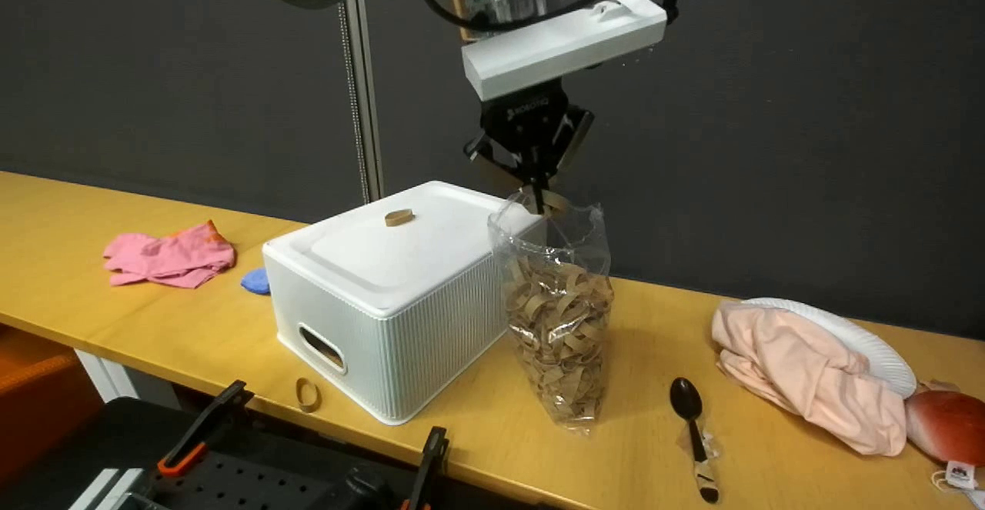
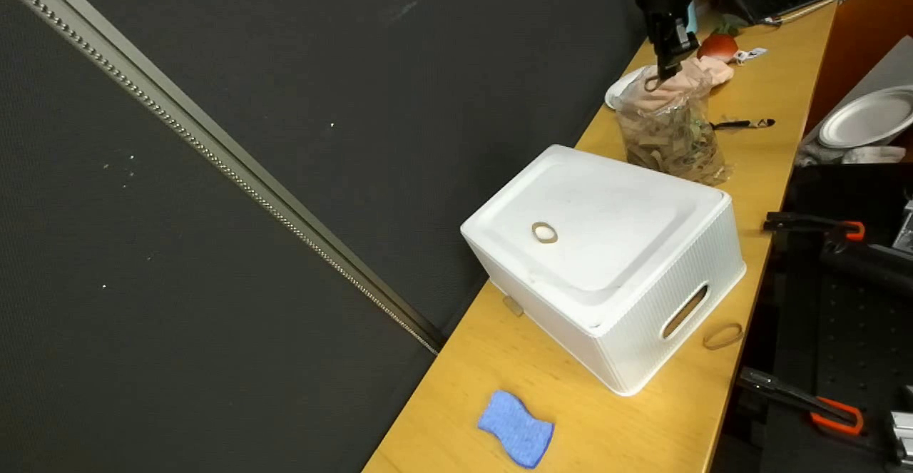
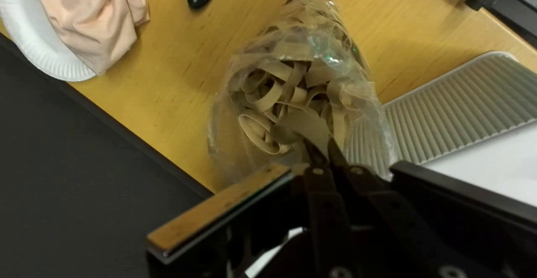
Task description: Move the rubber bands into a plastic
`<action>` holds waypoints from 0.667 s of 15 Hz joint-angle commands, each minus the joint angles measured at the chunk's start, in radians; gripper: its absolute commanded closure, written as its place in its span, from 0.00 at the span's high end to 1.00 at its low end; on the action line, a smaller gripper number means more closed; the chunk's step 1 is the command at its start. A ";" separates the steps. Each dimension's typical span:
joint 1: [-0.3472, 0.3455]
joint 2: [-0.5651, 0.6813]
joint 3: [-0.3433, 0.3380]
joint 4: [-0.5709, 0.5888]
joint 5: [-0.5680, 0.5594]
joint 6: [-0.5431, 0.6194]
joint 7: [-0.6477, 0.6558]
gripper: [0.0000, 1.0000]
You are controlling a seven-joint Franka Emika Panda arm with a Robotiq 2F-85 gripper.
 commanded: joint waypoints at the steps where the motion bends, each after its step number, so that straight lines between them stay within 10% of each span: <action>1: -0.012 -0.033 -0.024 -0.028 -0.046 0.047 0.037 0.01; 6: 0.001 0.004 -0.023 -0.016 -0.034 0.082 0.056 0.03; 7: 0.004 0.008 -0.022 -0.014 -0.031 0.087 0.060 0.26; 10: 0.015 0.017 -0.023 -0.009 -0.010 0.095 0.060 0.42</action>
